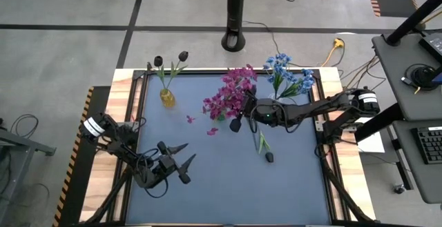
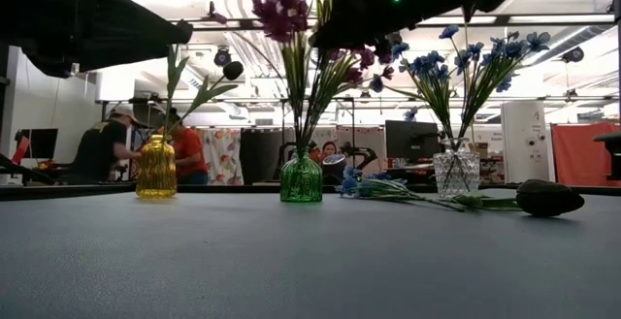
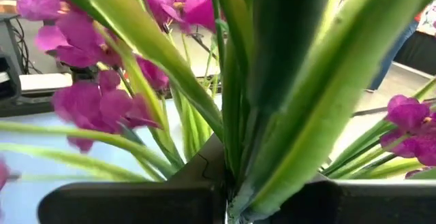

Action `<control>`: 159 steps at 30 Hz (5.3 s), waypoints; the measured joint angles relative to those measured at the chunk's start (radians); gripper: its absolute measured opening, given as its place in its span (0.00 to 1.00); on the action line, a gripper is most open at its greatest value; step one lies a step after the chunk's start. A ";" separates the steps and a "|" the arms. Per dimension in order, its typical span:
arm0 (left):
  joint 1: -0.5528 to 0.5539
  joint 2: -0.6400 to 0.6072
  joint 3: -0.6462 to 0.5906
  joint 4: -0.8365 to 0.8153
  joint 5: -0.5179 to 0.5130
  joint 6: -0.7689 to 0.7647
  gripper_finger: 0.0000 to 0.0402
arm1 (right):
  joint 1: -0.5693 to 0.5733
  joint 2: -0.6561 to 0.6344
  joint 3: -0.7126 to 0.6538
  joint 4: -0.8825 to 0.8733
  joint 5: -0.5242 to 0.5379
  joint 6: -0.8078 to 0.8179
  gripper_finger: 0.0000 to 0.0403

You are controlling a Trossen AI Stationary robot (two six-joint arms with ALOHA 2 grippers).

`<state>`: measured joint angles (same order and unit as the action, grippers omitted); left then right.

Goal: Sort flowers into vase by color
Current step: Put the purple flowers into the green vase

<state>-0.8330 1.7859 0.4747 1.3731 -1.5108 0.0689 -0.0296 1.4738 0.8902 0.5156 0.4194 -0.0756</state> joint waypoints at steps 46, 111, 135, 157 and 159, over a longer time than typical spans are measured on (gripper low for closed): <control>0.002 0.000 0.001 0.002 0.001 0.000 0.57 | -0.040 0.053 0.117 -0.137 -0.004 0.245 0.06; 0.096 -0.147 0.005 0.002 0.082 0.394 0.57 | -0.137 0.022 0.325 -0.525 -0.215 0.170 0.06; 0.103 -0.149 0.004 0.000 0.079 0.405 0.57 | -0.148 0.104 0.322 -0.474 -0.207 0.134 0.06; 0.109 -0.150 0.001 0.003 0.080 0.397 0.57 | -0.148 0.173 0.318 -0.492 -0.210 0.072 0.05; 0.109 -0.150 0.000 0.003 0.080 0.394 0.57 | -0.148 0.179 0.318 -0.496 -0.210 0.076 0.05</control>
<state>-0.7242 1.6363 0.4744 1.3758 -1.4308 0.4630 -0.1775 1.6529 1.2082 0.0197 0.2092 0.0000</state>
